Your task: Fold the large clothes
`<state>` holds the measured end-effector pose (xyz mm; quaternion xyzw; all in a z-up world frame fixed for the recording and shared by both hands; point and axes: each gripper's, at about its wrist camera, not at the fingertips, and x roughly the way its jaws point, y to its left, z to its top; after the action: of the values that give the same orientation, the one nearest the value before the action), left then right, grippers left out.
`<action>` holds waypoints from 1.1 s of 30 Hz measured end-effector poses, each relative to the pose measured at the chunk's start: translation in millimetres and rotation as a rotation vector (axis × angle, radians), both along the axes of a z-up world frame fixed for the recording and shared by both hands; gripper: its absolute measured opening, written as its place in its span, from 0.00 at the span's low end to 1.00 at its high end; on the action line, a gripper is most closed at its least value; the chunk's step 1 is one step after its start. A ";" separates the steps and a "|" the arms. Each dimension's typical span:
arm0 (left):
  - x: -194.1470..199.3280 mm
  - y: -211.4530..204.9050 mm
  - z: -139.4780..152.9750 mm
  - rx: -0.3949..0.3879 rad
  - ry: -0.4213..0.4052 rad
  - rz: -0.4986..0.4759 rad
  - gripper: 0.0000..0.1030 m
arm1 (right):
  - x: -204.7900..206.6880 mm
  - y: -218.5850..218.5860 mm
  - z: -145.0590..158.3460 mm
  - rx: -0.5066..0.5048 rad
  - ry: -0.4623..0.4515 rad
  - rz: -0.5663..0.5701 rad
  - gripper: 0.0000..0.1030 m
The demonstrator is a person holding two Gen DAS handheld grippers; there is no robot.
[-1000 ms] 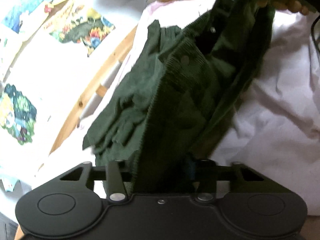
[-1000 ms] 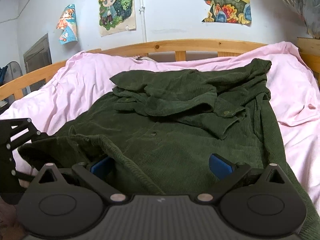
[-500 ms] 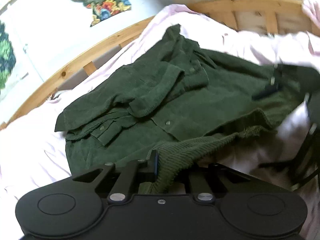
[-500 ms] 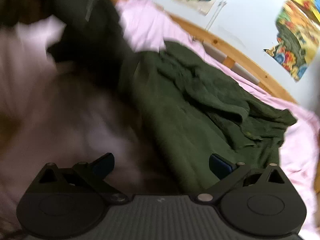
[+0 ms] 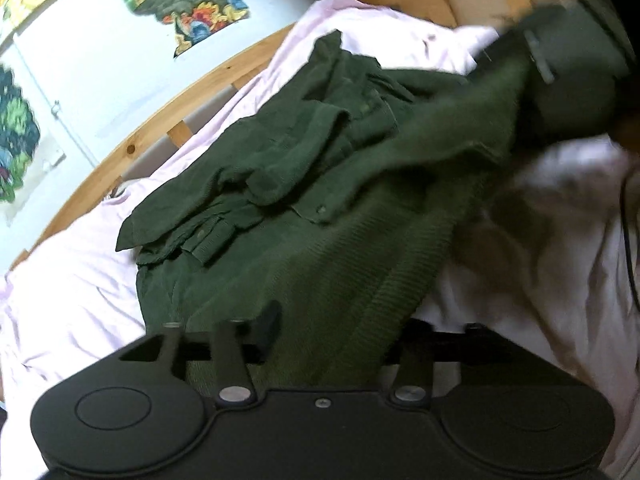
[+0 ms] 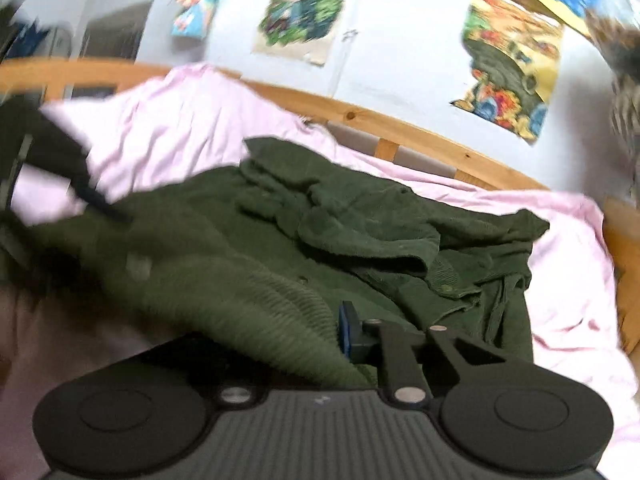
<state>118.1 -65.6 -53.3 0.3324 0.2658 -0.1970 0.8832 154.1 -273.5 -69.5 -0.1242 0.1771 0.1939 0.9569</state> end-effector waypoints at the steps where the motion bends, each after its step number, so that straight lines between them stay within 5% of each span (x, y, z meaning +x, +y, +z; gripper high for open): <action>1: -3.1 -4.9 -7.3 0.028 -0.019 0.009 0.63 | 1.2 -4.1 2.4 0.021 0.002 -0.001 0.15; 6: 6.7 -18.7 -40.5 0.190 -0.059 0.126 0.59 | 4.2 -20.9 9.8 0.098 0.008 -0.021 0.15; 11: 20.3 16.6 -31.6 0.168 -0.034 0.258 0.26 | 2.9 -16.5 7.4 0.025 0.015 -0.016 0.16; 15: 18.5 42.6 -19.4 0.180 -0.074 0.267 0.09 | 1.0 0.5 -9.2 -0.198 0.059 -0.006 0.44; 18: 22.1 55.4 -7.6 0.132 -0.070 0.274 0.08 | -6.7 7.3 -30.4 -0.458 0.116 0.017 0.54; 21: 23.0 57.4 2.3 0.105 -0.090 0.264 0.08 | -11.3 0.1 -49.2 -0.673 0.144 -0.004 0.54; 24: 22.3 56.9 8.4 0.089 -0.112 0.244 0.07 | -7.6 -17.6 -51.4 -0.770 0.153 -0.069 0.54; 26: 20.0 59.5 10.6 0.069 -0.115 0.247 0.07 | -6.5 -33.9 -47.4 -0.751 0.173 -0.101 0.41; 27: 18.2 61.1 11.7 0.056 -0.113 0.250 0.07 | -7.8 -41.8 -44.2 -0.725 0.185 -0.110 0.14; 33: -13.4 67.1 30.5 -0.004 -0.177 0.248 0.05 | -45.3 -46.7 5.0 -0.609 0.039 -0.164 0.07</action>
<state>104.7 1.5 -22.8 0.3115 0.2255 -0.0568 0.9214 108.8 -320.2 -64.5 -0.3868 0.2546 0.0565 0.8845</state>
